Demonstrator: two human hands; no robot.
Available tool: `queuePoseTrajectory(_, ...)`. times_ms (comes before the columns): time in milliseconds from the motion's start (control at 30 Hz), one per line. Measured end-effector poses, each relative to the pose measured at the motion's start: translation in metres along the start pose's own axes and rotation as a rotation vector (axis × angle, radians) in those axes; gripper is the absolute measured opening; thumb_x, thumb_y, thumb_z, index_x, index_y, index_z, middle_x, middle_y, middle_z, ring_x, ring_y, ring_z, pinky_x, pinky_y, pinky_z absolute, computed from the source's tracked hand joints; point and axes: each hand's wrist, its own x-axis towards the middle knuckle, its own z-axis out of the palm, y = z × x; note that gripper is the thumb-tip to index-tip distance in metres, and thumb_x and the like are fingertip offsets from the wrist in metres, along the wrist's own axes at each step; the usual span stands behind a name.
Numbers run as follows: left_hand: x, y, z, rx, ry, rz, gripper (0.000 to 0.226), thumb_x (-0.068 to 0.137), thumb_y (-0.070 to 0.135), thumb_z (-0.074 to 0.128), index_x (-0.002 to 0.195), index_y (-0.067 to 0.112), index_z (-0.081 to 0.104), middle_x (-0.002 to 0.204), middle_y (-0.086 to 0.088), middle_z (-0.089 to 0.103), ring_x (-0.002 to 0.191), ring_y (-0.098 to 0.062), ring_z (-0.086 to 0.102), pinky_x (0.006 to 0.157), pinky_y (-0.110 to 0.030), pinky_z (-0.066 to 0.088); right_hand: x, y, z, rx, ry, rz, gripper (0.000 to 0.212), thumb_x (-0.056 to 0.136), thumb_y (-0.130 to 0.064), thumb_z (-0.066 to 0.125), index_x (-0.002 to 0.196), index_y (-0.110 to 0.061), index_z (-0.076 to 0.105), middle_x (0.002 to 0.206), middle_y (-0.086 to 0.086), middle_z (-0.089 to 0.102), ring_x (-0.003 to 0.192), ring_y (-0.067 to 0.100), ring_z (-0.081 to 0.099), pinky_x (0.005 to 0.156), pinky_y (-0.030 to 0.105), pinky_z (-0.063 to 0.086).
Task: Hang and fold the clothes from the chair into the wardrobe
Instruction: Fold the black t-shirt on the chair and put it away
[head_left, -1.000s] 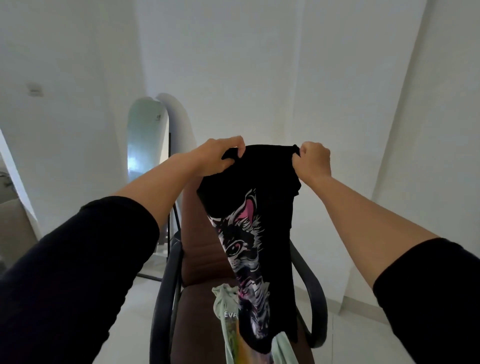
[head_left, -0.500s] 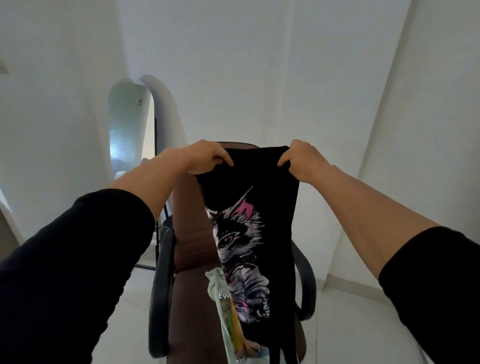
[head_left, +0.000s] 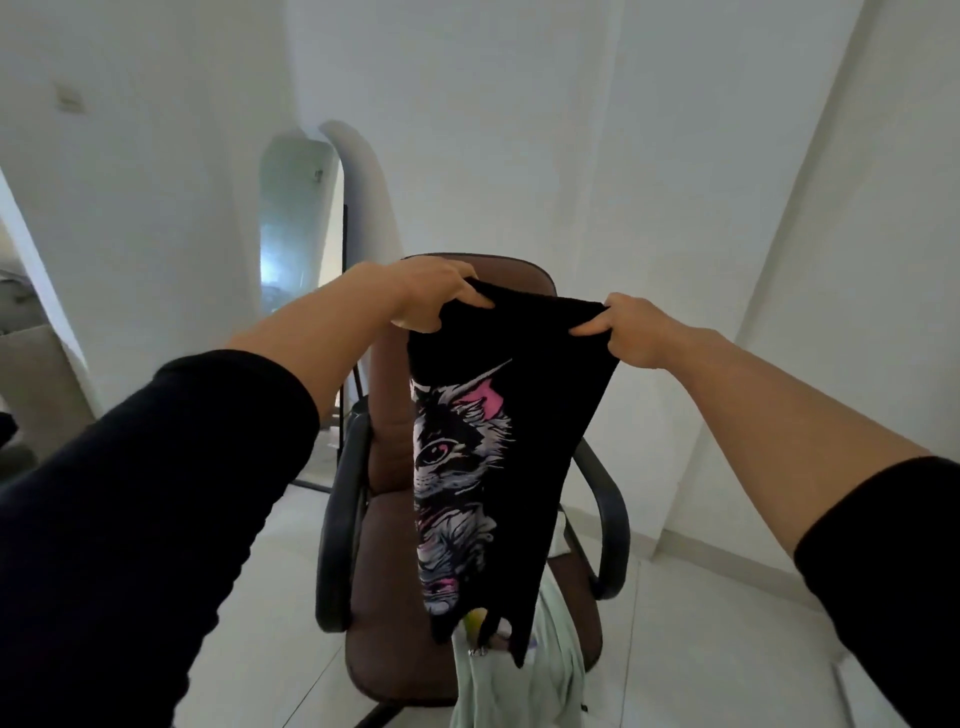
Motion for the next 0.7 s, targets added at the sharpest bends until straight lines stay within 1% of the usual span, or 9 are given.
queuePoseTrajectory(67,-0.008,0.011,-0.006,0.034,-0.011,-0.012,0.069,0.084,0.005,0.053,0.142,0.038,0.037,0.141,0.000,0.037,0.124,-0.023,0.044,0.095,-0.030,0.039,-0.009,0.001,0.000,-0.003,-0.018,-0.019,0.057,0.089,0.012,0.032,0.129,-0.019,0.058,0.077,-0.021,0.026,0.115,0.028,0.048,0.082,0.015,0.029)
queuePoseTrajectory(133,-0.013,0.021,-0.008,0.058,-0.030,-0.026,0.069,0.085,0.005,0.053,0.143,0.039,0.036,0.141,0.001,0.037,0.124,-0.023,0.044,0.093,-0.029,0.039,-0.017,0.003,0.000,0.003,-0.041,-0.024,0.059,0.089,0.012,0.030,0.130,-0.020,0.058,0.079,-0.018,0.033,0.118,0.028,0.047,0.083,0.016,0.029)
queuePoseTrajectory(167,-0.015,0.024,-0.008,0.064,-0.033,-0.030,0.068,0.085,0.005,0.053,0.142,0.039,0.036,0.140,0.000,0.038,0.123,-0.024,0.045,0.094,-0.030,0.039,-0.020,0.003,0.001,0.001,-0.048,-0.030,0.059,0.088,0.012,0.030,0.130,-0.020,0.058,0.086,-0.014,0.042,0.119,0.028,0.047,0.084,0.016,0.029)
queuePoseTrajectory(233,-0.017,0.028,-0.004,0.062,-0.041,-0.030,0.068,0.086,0.007,0.055,0.142,0.040,0.036,0.138,0.001,0.039,0.121,-0.024,0.046,0.094,-0.032,0.041,-0.023,0.004,0.002,0.004,-0.052,-0.034,0.060,0.087,0.012,0.030,0.129,-0.020,0.059,0.114,0.003,0.056,0.120,0.028,0.047,0.085,0.016,0.030)
queuePoseTrajectory(267,-0.017,0.030,0.000,0.053,-0.052,-0.027,0.067,0.086,0.008,0.056,0.142,0.040,0.037,0.138,0.001,0.039,0.121,-0.024,0.046,0.094,-0.033,0.042,-0.024,0.004,0.004,0.008,-0.060,-0.034,0.060,0.086,0.012,0.030,0.128,-0.019,0.059,0.125,0.008,0.056,0.120,0.028,0.048,0.084,0.016,0.030)
queuePoseTrajectory(300,-0.016,0.032,0.004,0.040,-0.068,-0.022,0.067,0.086,0.008,0.057,0.142,0.040,0.037,0.138,0.001,0.038,0.120,-0.024,0.046,0.094,-0.032,0.042,-0.025,0.005,0.008,0.008,-0.074,-0.036,0.060,0.086,0.012,0.029,0.128,-0.019,0.060,0.131,0.010,0.055,0.119,0.028,0.049,0.083,0.016,0.031)
queuePoseTrajectory(467,0.006,0.028,0.043,-0.003,-0.111,-0.004,0.067,0.085,0.010,0.059,0.142,0.039,0.037,0.135,0.000,0.040,0.118,-0.024,0.047,0.094,-0.032,0.041,-0.004,0.021,0.042,0.029,-0.142,-0.011,0.062,0.086,0.013,0.028,0.127,-0.020,0.060,0.135,0.008,0.054,0.119,0.028,0.049,0.085,0.018,0.033)
queuePoseTrajectory(600,0.050,0.012,0.104,-0.054,-0.174,-0.005,0.068,0.086,0.008,0.056,0.142,0.042,0.035,0.134,0.000,0.039,0.118,-0.026,0.048,0.096,-0.037,0.045,0.040,0.042,0.094,0.035,-0.218,0.044,0.060,0.088,0.012,0.029,0.129,-0.019,0.059,0.136,0.009,0.052,0.120,0.030,0.049,0.091,0.021,0.036)
queuePoseTrajectory(700,0.096,-0.010,0.157,-0.083,-0.191,-0.008,0.072,0.085,0.005,0.053,0.141,0.045,0.033,0.132,0.001,0.038,0.115,-0.026,0.050,0.089,-0.039,0.049,0.090,0.063,0.138,0.023,-0.241,0.088,0.058,0.088,0.011,0.031,0.130,-0.019,0.057,0.138,0.013,0.047,0.122,0.031,0.048,0.097,0.027,0.038)
